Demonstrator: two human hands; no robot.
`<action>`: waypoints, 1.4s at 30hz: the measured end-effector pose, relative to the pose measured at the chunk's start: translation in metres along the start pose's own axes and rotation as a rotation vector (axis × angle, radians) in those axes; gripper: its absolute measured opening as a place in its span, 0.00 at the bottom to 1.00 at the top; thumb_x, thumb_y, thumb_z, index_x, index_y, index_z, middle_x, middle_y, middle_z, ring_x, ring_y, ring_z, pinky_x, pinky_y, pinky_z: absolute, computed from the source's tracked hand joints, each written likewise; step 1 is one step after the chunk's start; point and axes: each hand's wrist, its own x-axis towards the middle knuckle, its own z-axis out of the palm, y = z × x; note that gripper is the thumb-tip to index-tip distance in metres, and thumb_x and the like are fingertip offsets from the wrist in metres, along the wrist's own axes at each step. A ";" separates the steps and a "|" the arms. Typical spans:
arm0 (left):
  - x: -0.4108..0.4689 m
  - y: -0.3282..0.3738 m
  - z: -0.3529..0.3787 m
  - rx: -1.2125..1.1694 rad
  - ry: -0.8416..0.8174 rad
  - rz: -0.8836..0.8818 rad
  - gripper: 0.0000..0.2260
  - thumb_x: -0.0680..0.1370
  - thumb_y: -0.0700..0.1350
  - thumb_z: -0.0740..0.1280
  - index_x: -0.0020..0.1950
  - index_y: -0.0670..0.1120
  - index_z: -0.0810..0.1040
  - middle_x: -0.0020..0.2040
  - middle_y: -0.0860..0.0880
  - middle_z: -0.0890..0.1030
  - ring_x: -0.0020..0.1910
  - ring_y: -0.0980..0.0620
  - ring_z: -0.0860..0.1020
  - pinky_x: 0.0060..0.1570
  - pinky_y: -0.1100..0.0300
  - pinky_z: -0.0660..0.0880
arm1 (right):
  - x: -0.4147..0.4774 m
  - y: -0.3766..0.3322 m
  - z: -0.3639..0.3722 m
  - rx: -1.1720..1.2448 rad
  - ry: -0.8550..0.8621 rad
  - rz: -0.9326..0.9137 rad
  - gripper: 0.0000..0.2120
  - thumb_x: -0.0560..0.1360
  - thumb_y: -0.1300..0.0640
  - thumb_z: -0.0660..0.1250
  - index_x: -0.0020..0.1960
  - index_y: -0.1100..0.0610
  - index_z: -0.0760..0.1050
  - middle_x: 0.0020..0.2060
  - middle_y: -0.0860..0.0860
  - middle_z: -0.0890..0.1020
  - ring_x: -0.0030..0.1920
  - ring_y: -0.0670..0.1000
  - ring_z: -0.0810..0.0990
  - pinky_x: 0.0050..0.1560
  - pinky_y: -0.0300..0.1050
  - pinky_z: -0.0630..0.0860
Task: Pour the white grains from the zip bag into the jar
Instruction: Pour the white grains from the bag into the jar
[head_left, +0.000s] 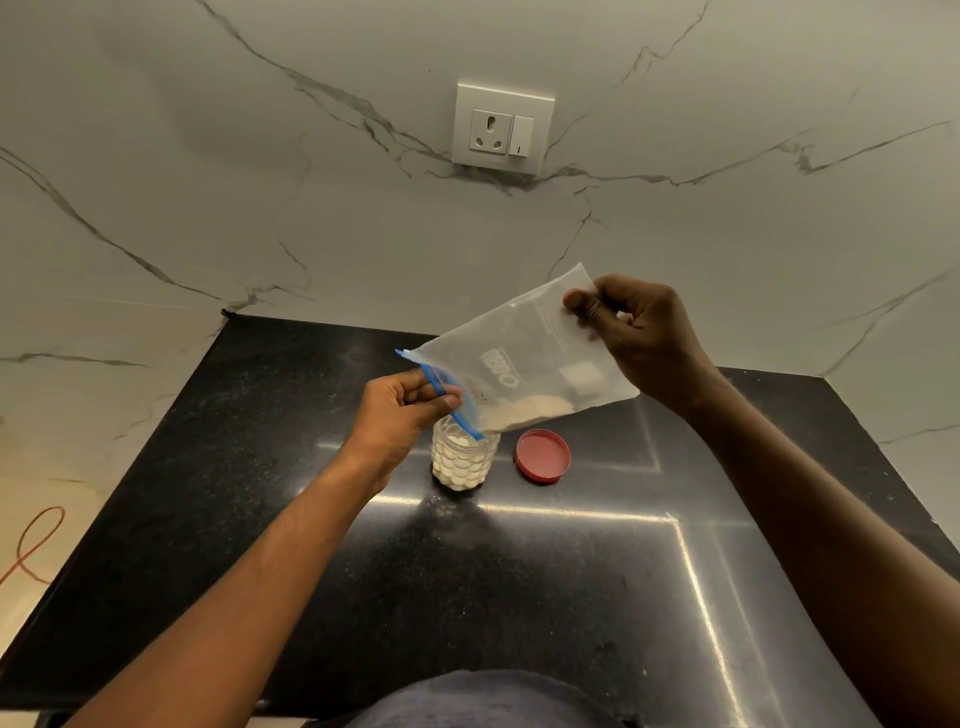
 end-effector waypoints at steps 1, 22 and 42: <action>0.000 0.001 0.000 -0.002 0.002 0.000 0.10 0.78 0.33 0.73 0.58 0.41 0.85 0.49 0.50 0.90 0.50 0.56 0.88 0.47 0.68 0.82 | 0.000 0.000 0.000 0.001 0.003 0.001 0.12 0.83 0.54 0.69 0.45 0.61 0.82 0.37 0.57 0.82 0.36 0.50 0.79 0.38 0.45 0.77; 0.001 -0.003 -0.001 -0.004 0.011 0.006 0.09 0.77 0.34 0.74 0.56 0.42 0.86 0.50 0.47 0.90 0.52 0.54 0.88 0.49 0.66 0.82 | 0.004 0.000 0.002 0.033 0.039 0.003 0.12 0.82 0.54 0.71 0.45 0.61 0.83 0.36 0.55 0.83 0.36 0.46 0.79 0.36 0.43 0.77; -0.003 -0.008 -0.001 0.013 0.043 -0.016 0.09 0.77 0.33 0.74 0.56 0.39 0.86 0.46 0.49 0.90 0.47 0.57 0.88 0.45 0.69 0.81 | 0.004 -0.002 0.006 -0.031 0.060 0.031 0.17 0.71 0.48 0.81 0.40 0.62 0.82 0.35 0.60 0.84 0.34 0.60 0.81 0.35 0.55 0.81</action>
